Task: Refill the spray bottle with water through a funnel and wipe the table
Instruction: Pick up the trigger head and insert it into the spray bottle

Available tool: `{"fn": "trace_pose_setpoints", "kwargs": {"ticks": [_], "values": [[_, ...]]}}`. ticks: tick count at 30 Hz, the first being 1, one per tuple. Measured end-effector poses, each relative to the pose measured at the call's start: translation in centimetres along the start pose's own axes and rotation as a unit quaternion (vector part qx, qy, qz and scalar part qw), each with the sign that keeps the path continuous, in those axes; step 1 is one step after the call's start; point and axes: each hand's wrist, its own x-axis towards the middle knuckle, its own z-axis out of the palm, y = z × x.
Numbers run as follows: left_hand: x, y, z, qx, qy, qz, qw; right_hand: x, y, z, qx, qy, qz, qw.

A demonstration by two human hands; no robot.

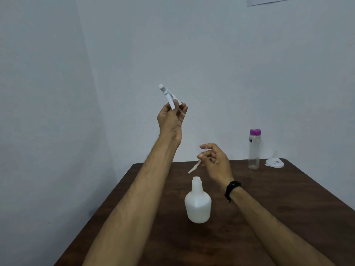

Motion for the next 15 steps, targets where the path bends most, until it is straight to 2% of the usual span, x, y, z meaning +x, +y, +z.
{"fn": "trace_pose_setpoints", "kwargs": {"ticks": [2,8,15], "values": [[-0.1,0.1,-0.3,0.008,0.000,0.004,1.000,0.2,0.1,-0.6,-0.030,0.016,-0.035,0.999],[-0.6,0.4,-1.3,0.019,0.005,0.009,1.000,-0.1,1.5,-0.4,-0.100,-0.009,-0.095,0.990],[-1.0,1.0,-2.1,0.029,0.007,0.013,0.999,-0.3,1.6,-0.3,-0.145,-0.031,-0.118,0.982]]}}
